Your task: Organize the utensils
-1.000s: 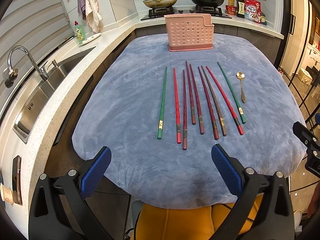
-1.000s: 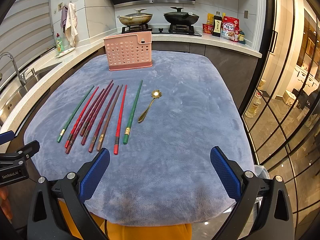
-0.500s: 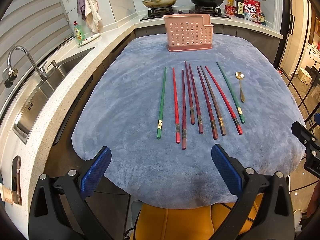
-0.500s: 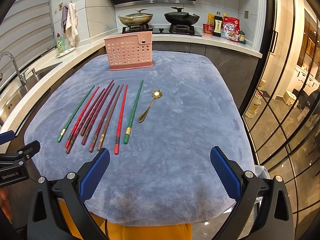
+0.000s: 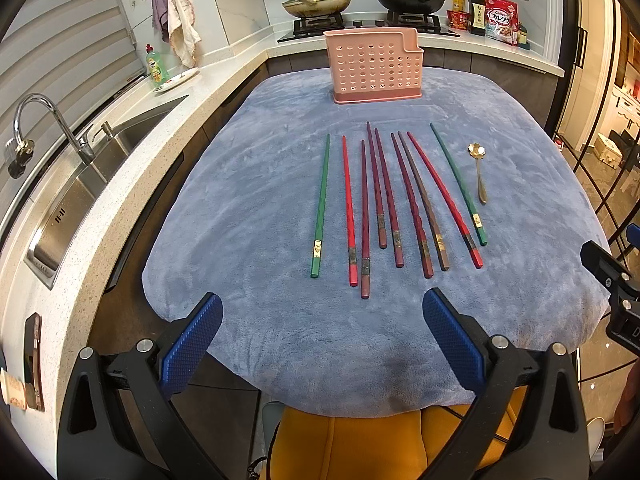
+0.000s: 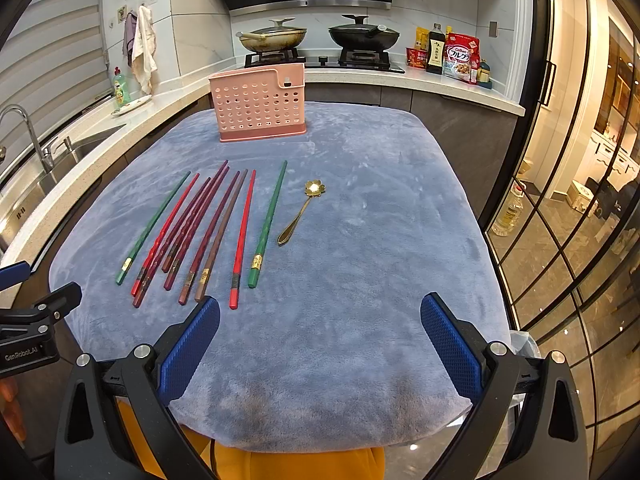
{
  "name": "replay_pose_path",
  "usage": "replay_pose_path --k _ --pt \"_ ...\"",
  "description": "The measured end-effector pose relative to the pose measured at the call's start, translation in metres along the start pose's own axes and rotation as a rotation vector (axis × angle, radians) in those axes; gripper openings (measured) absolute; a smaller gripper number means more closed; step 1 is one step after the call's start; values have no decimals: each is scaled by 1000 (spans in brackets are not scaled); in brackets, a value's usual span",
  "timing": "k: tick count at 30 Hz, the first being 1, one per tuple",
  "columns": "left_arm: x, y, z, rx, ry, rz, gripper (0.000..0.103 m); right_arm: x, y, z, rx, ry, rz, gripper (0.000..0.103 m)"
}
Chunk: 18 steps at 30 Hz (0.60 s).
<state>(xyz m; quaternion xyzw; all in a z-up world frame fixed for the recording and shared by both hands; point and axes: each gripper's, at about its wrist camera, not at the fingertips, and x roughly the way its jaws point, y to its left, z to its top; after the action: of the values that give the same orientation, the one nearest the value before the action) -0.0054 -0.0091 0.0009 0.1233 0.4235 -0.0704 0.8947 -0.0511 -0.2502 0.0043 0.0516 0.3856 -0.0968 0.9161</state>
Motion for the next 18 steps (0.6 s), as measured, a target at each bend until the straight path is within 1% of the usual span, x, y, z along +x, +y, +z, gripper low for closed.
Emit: replay_pose_path --k 9,18 --pt "0 0 0 -1 -1 -1 95 0 -4 0 1 0 4 96" --pt "-1 0 0 -1 -2 -1 95 -1 4 0 -2 0 4 96"
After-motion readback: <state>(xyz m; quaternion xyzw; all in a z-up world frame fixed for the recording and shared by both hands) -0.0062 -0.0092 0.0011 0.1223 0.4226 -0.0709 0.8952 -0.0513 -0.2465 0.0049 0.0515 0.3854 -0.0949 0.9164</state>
